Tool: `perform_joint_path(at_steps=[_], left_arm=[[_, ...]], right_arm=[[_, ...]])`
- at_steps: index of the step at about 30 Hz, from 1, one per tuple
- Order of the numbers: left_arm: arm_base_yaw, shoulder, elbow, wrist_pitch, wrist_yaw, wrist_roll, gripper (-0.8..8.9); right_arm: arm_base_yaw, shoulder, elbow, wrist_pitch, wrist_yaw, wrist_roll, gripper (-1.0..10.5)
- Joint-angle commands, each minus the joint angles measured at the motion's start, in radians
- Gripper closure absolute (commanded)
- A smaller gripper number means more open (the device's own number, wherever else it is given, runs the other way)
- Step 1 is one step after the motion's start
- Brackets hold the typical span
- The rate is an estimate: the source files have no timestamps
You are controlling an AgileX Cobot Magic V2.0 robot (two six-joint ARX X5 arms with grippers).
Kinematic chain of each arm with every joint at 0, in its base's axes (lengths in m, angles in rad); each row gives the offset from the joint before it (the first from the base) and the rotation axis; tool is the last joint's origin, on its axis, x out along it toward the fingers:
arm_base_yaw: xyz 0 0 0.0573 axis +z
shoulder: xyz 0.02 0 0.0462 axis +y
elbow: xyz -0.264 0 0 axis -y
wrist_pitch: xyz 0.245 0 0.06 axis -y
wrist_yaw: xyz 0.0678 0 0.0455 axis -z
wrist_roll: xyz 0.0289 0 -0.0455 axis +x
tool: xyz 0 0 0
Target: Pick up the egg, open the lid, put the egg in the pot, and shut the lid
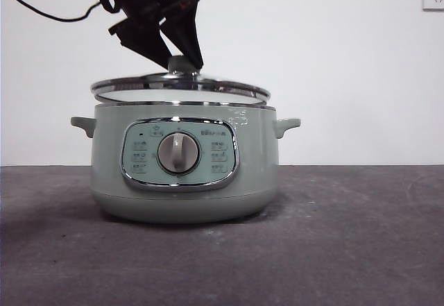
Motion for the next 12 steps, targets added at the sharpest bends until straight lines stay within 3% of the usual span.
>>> perform_joint_path(at_steps=[1, 12], left_arm=[[-0.004, -0.001, 0.016, 0.040, 0.010, 0.012, 8.22], [-0.014, 0.004, 0.015, 0.032, 0.010, 0.012, 8.22]], right_arm=[[0.000, 0.002, 0.001, 0.002, 0.001, 0.010, 4.7], [0.000, 0.011, 0.001, 0.002, 0.001, 0.009, 4.7]])
